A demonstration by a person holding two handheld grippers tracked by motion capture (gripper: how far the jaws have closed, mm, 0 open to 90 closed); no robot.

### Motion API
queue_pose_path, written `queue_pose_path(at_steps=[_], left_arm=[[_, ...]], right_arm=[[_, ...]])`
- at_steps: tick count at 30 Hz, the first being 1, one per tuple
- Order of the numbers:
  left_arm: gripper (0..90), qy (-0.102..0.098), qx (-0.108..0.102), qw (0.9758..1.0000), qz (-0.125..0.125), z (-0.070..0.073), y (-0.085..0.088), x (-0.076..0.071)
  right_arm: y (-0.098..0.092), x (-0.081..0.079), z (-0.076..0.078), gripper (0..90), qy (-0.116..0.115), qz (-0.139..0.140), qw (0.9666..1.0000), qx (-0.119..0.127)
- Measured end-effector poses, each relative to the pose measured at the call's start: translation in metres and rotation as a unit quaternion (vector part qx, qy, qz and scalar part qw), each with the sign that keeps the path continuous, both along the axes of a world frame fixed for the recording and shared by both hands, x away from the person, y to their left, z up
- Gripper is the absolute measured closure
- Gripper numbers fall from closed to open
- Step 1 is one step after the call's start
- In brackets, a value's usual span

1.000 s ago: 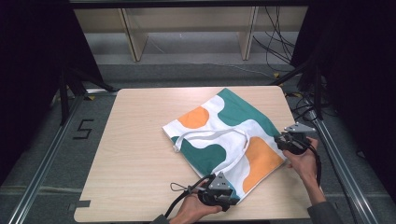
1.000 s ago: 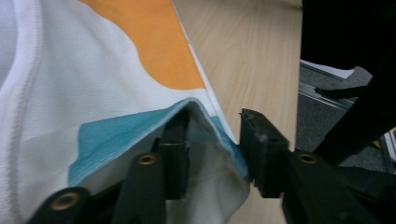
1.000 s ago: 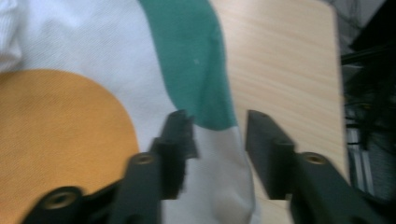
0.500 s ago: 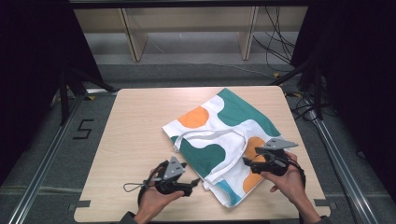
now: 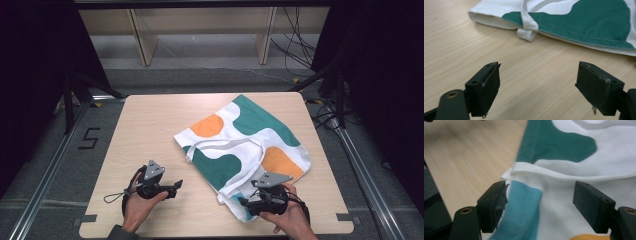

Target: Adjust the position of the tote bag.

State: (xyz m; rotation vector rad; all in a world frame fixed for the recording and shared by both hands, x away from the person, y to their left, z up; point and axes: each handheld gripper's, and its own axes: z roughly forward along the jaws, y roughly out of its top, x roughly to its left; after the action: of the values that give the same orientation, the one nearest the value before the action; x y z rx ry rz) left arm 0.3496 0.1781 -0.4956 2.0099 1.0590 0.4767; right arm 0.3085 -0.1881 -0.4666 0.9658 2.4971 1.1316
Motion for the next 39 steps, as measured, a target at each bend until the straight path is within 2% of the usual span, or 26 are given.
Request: queue_pose_path(at_steps=[1, 2, 3, 4, 5, 6, 7, 8, 11, 12, 13, 14, 15, 16, 17, 18, 20, 24, 26, 29, 31, 32, 35, 36, 38, 39], left_arm=[[18.1, -0.002, -0.001, 1.0, 0.004, -0.001, 0.001, 0.001], [18.1, 0.007, 0.005, 1.0, 0.004, -0.002, 0.003, 0.001], [18.1, 0.007, 0.022, 0.9997, -0.004, -0.002, 0.006, 0.002], [18.1, 0.002, 0.007, 0.9999, 0.007, -0.003, 0.003, 0.001], [17.9, 0.002, 0.004, 0.9999, 0.01, -0.003, 0.003, 0.001], [17.7, 0.005, 0.021, 0.9998, -0.001, -0.002, 0.003, 0.002], [17.6, 0.005, 0.021, 0.9998, -0.001, -0.002, 0.003, 0.002], [17.6, 0.007, 0.03, 0.9995, -0.007, -0.002, 0.004, 0.002], [17.6, 0.005, 0.037, 0.9993, -0.007, -0.002, 0.004, 0.002], [17.6, 0.0, 0.028, 0.9996, -0.003, -0.002, 0.004, 0.003], [17.6, 0.0, 0.028, 0.9996, -0.002, -0.003, 0.004, 0.003], [17.6, 0.003, 0.03, 0.9995, -0.002, -0.003, 0.004, 0.003], [17.6, 0.008, 0.046, 0.9989, 0.0, -0.002, 0.006, 0.003], [17.6, 0.009, 0.028, 0.9995, 0.007, -0.003, 0.006, 0.003], [17.6, 0.006, 0.033, 0.9994, 0.003, -0.002, 0.008, 0.003], [17.5, 0.005, 0.025, 0.9996, 0.01, -0.003, 0.007, 0.004], [17.3, 0.007, 0.042, 0.9991, 0.005, -0.002, 0.009, 0.004], [17.3, 0.002, 0.036, 0.9993, 0.006, -0.003, 0.008, 0.004], [17.3, 0.013, 0.049, 0.9987, 0.001, -0.002, 0.009, 0.004], [17.4, 0.012, 0.038, 0.9992, 0.008, -0.003, 0.008, 0.004], [17.3, 0.011, 0.041, 0.9991, 0.008, -0.003, 0.007, 0.004], [17.4, 0.01, 0.046, 0.9989, 0.006, -0.004, 0.008, 0.004], [17.4, 0.008, 0.05, 0.9987, 0.007, -0.003, 0.009, 0.005], [17.3, 0.005, 0.032, 0.9992, 0.021, -0.004, 0.006, 0.005], [17.4, 0.009, 0.056, 0.9983, 0.009, -0.004, 0.009, 0.007], [17.4, 0.008, 0.055, 0.9984, 0.01, -0.005, 0.009, 0.007]], right_arm=[[0.002, -0.002, 0.0, 27.8, 0.002, 0.006, 1.0, -0.003], [0.005, -0.004, -0.002, 27.4, -0.004, 0.009, 0.9999, -0.005], [0.008, -0.007, -0.003, 26.9, 0.0, 0.012, 0.9999, -0.009], [0.011, -0.008, -0.005, 27.0, 0.0, 0.016, 0.9999, -0.006], [0.015, -0.011, -0.007, 27.0, 0.005, 0.018, 0.9998, -0.011], [0.021, -0.012, -0.014, 27.2, -0.014, 0.016, 0.9993, -0.03], [0.021, -0.012, -0.014, 27.2, -0.014, 0.016, 0.9993, -0.03], [0.023, -0.014, -0.015, 27.4, -0.003, 0.017, 0.9986, -0.05], [0.025, -0.014, -0.02, 30.9, -0.012, 0.013, 0.996, -0.087], [0.023, -0.013, -0.022, 31.6, -0.025, 0.01, 0.9946, -0.1], [0.021, -0.012, -0.021, 32.5, -0.028, 0.008, 0.9934, -0.111], [0.017, -0.011, -0.021, 31.8, -0.024, -0.001, 0.9936, -0.11], [0.017, -0.011, -0.021, 31.8, -0.024, -0.001, 0.9936, -0.11], [0.015, -0.01, -0.021, 32.1, -0.027, -0.004, 0.9941, -0.105], [0.014, -0.009, -0.021, 33.2, -0.025, -0.005, 0.9941, -0.106], [0.013, -0.01, -0.021, 35.2, -0.026, -0.008, 0.9939, -0.107], [0.011, -0.012, -0.022, 40.6, -0.018, -0.004, 0.9937, -0.11], [0.003, -0.018, -0.023, 52.7, -0.028, 0.01, 0.9928, -0.116], [0.001, -0.019, -0.023, 56.8, -0.027, 0.01, 0.9924, -0.12], [-0.01, -0.023, -0.023, 65.2, -0.028, 0.01, 0.991, -0.131], [-0.019, -0.024, -0.023, 68.3, -0.03, 0.015, 0.9901, -0.136], [-0.03, -0.026, -0.023, 70.2, -0.024, -0.001, 0.9908, -0.133], [-0.041, -0.026, -0.022, 70.9, -0.027, -0.013, 0.9905, -0.134], [-0.047, -0.026, -0.022, 70.9, -0.028, -0.017, 0.9903, -0.135], [-0.058, -0.026, -0.022, 70.8, -0.026, -0.032, 0.9899, -0.135], [-0.063, -0.026, -0.023, 70.4, -0.027, -0.041, 0.9898, -0.134]])
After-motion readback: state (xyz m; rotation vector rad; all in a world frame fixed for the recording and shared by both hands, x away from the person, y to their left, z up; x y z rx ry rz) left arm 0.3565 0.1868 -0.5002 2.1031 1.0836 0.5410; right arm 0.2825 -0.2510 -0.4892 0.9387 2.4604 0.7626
